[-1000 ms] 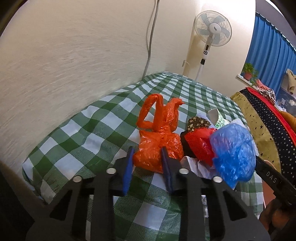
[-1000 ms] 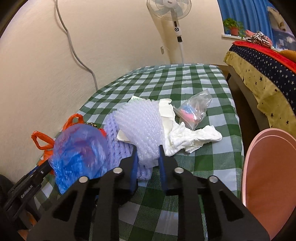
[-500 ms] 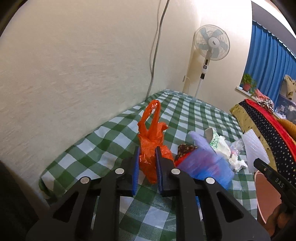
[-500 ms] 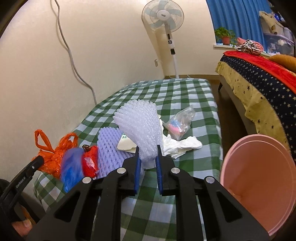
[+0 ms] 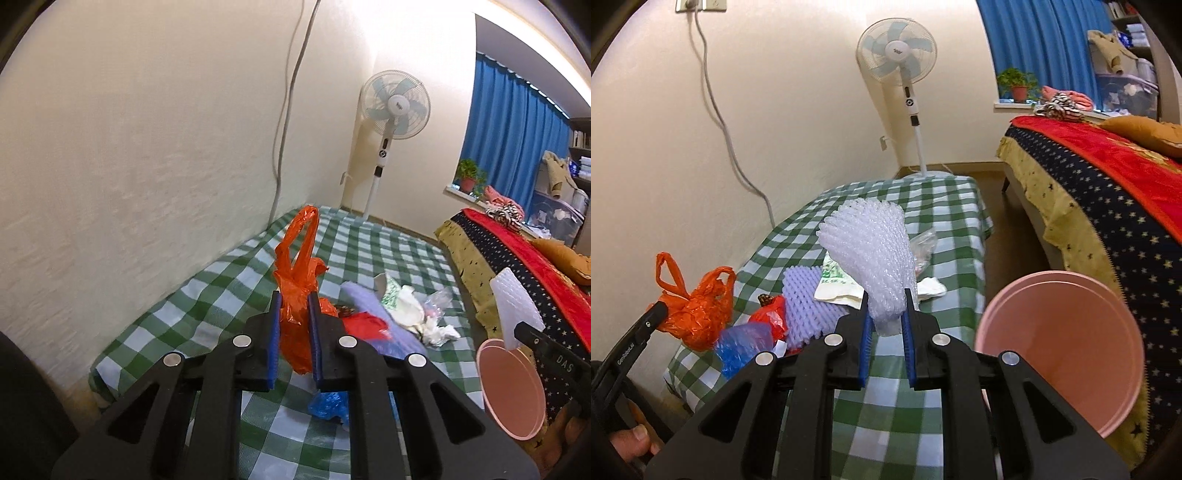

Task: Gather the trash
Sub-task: 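Carry the orange bag and white foam net over the pink bin with both tools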

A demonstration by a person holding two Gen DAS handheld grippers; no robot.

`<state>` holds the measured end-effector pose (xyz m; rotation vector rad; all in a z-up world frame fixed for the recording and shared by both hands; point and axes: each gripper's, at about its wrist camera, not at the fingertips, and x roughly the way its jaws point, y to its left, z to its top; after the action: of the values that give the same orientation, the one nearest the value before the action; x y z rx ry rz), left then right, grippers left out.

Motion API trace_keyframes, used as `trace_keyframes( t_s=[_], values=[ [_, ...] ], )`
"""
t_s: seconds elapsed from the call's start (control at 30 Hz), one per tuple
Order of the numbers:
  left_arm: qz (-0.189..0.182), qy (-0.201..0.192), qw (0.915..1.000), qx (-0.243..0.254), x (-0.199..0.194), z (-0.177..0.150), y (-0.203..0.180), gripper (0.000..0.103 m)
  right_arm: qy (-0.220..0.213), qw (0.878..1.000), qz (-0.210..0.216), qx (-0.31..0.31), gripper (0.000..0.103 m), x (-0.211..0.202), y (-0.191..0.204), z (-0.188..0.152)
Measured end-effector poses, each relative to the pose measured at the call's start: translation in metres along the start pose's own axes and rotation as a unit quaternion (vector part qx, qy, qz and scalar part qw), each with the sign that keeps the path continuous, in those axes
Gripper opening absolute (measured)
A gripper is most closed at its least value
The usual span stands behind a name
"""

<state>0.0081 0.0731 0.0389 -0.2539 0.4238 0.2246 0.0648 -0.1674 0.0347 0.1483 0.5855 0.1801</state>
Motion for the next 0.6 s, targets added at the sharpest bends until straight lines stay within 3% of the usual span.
trace_keyframes(
  t_s=[0.27,0.6],
  values=[
    [-0.03,-0.023,0.9992,0.016,-0.021,0.009,-0.007,0.013,-0.006,1.0,-0.021,0.015,0.015,-0.034,-0.021,0.005],
    [-0.106,0.004,0.9931,0.051,-0.028,0.004,-0.035,0.013,-0.007,0.999,-0.035,0.032,0.015,-0.072,-0.05,0.008]
  ],
)
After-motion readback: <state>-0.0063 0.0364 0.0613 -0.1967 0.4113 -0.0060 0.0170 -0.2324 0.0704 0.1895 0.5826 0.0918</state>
